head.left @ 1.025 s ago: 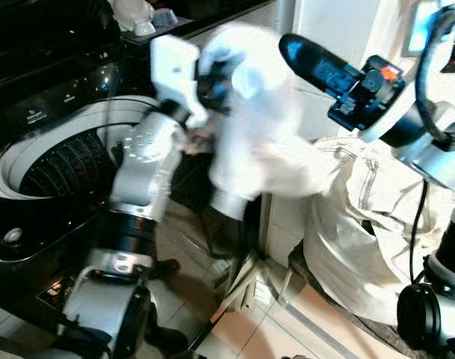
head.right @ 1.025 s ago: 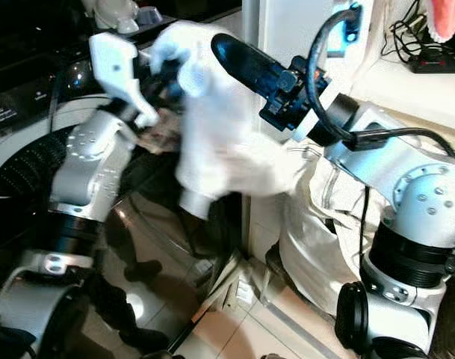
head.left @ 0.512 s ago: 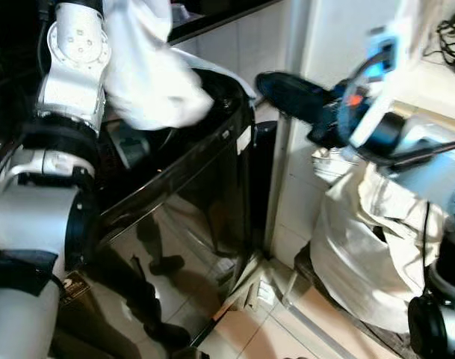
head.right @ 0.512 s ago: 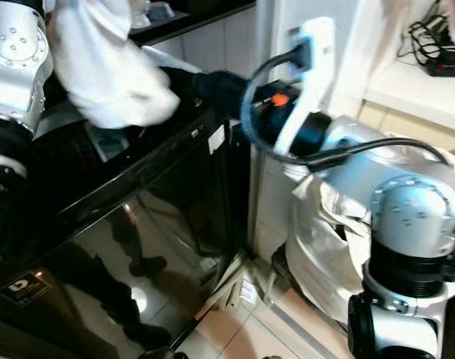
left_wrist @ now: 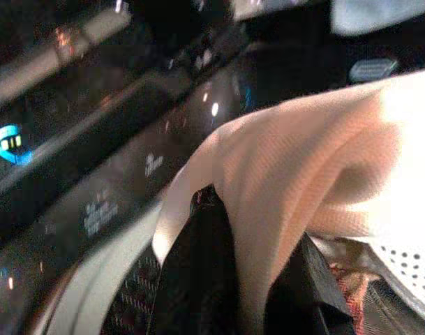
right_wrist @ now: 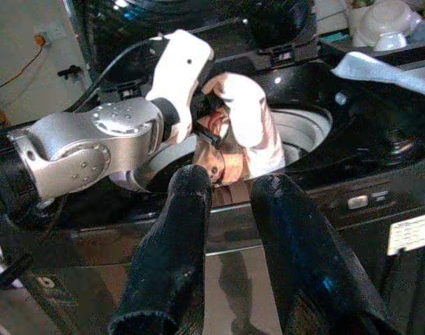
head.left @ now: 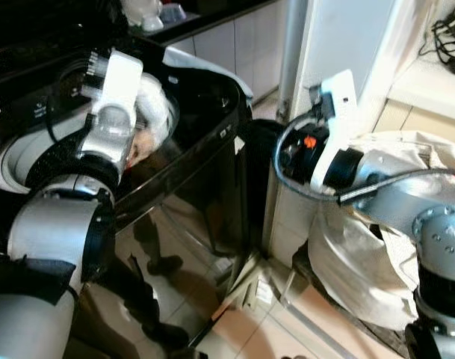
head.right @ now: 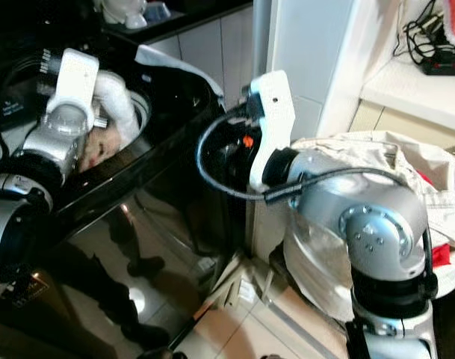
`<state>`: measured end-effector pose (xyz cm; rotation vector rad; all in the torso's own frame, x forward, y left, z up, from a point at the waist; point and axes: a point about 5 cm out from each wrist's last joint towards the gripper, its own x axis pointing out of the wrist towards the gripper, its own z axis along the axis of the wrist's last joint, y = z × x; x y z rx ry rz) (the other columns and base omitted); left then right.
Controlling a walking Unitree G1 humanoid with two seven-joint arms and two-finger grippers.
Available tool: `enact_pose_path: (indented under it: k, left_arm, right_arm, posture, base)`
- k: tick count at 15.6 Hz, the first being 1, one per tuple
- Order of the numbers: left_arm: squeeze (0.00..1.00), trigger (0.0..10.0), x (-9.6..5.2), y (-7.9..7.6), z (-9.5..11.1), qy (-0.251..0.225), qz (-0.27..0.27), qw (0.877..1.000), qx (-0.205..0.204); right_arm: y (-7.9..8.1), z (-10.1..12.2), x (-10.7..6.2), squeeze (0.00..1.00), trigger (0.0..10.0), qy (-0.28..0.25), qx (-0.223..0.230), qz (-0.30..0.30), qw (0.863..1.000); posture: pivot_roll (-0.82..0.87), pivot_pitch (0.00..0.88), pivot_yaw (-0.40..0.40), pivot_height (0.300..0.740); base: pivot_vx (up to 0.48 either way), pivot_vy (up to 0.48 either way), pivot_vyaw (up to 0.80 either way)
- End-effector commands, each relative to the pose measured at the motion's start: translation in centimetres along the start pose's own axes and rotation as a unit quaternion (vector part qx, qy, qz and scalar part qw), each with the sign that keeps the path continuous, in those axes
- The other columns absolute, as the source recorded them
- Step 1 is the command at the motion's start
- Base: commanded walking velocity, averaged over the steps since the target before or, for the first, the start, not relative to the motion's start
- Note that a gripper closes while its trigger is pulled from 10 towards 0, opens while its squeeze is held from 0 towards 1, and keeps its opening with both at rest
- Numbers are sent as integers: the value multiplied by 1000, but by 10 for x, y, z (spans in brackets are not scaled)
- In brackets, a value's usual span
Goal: Clothes washing
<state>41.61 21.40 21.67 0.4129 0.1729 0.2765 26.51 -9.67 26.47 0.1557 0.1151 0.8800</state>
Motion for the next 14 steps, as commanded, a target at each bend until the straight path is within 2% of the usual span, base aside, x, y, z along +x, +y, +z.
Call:
enact_pose_path:
  k: [1, 2, 5, 9, 14]
  left_arm:
    - [953, 10000, 1, 10, 1, 15, 14, 999, -32]
    - [1000, 10000, 1, 10, -3, 32, -1, 998, -48]
    - [1000, 10000, 0, 2, -8, 60, -51, 993, -86]
    - [1000, 10000, 0, 3, -13, 73, -50, 991, -104]
    - [1000, 10000, 0, 3, -17, 84, -60, 989, -106]
  right_arm:
    - [6, 1, 0, 0, 10000, 0, -7, 5, 1000]
    - [6, 0, 0, 0, 10000, 0, -6, 4, 1000]
    - [7, -3, 2, 0, 10000, 11, -2, 9, 1000]
    - [7, -2, 3, 0, 10000, 10, 2, 5, 1000]
    - [2, -1, 1, 0, 10000, 14, 3, -3, 1000]
  posture:
    - [-145, 0, 92, 740]
    - [-145, 0, 92, 740]
    - [-137, 0, 82, 740]
    - [-136, 0, 80, 740]
    - [-135, 0, 81, 740]
  base:
    - [0, 0, 0]
    - [0, 0, 0]
    - [0, 0, 0]
    - [0, 0, 0]
    - [0, 0, 0]
